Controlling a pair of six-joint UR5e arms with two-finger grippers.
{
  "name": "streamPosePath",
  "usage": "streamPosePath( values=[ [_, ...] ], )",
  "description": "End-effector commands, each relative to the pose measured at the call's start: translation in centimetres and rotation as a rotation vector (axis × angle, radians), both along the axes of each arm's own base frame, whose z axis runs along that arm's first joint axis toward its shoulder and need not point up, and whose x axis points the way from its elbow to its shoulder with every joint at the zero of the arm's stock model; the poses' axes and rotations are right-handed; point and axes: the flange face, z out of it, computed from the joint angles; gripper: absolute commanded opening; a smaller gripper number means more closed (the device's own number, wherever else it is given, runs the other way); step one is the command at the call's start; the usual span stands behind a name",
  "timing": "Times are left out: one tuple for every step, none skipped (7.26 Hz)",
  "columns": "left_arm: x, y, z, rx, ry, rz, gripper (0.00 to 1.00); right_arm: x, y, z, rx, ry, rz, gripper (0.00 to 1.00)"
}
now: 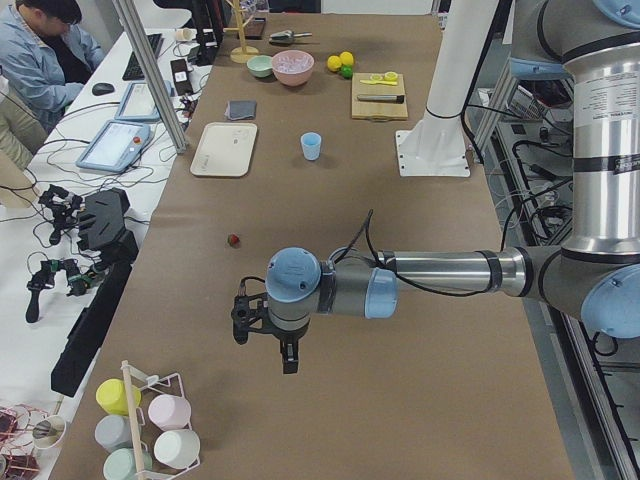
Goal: Put ice and strawberries in cup
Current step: 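Move the right gripper over the pink bowl of ice cubes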
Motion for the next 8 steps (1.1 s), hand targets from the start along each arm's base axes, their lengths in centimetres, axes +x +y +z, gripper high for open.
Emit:
streamPosePath(
  values=[
    [0.0,-0.3,-0.3,0.008,-0.001,-0.001,0.97,-2.1,-1.5,-1.2,-0.001,-0.001,-0.019,1.0],
    [0.0,-0.5,-0.5,0.013,0.0,-0.001,0.97,-3.5,-2.4,-2.6,-0.006,-0.003,-0.01,1.0],
    [0.0,-0.5,-0.8,0.018,0.0,-0.002,0.97,-4.4,-3.4,-4.0,-0.007,-0.01,0.0,1.0],
    [0.0,-0.5,-0.8,0.019,-0.002,-0.001,0.97,-5.7,-3.7,-5.2,-0.005,-0.014,0.0,1.0],
    [-0.1,-0.6,-0.5,0.02,-0.004,0.005,0.97,-7.0,-4.0,-6.5,-0.007,-0.02,0.007,1.0],
    [-0.2,-1.6,0.0,0.015,-0.014,0.007,0.97,-9.3,-4.6,-8.9,-0.024,-0.037,0.028,1.0],
    [-0.2,-2.2,0.0,0.014,-0.016,0.007,0.97,-12.0,-4.2,-11.4,-0.04,-0.048,0.047,1.0],
    [-0.2,-2.8,-0.5,0.025,-0.018,0.008,0.97,-14.1,-3.8,-13.1,-0.052,-0.059,0.054,1.0]
  ],
)
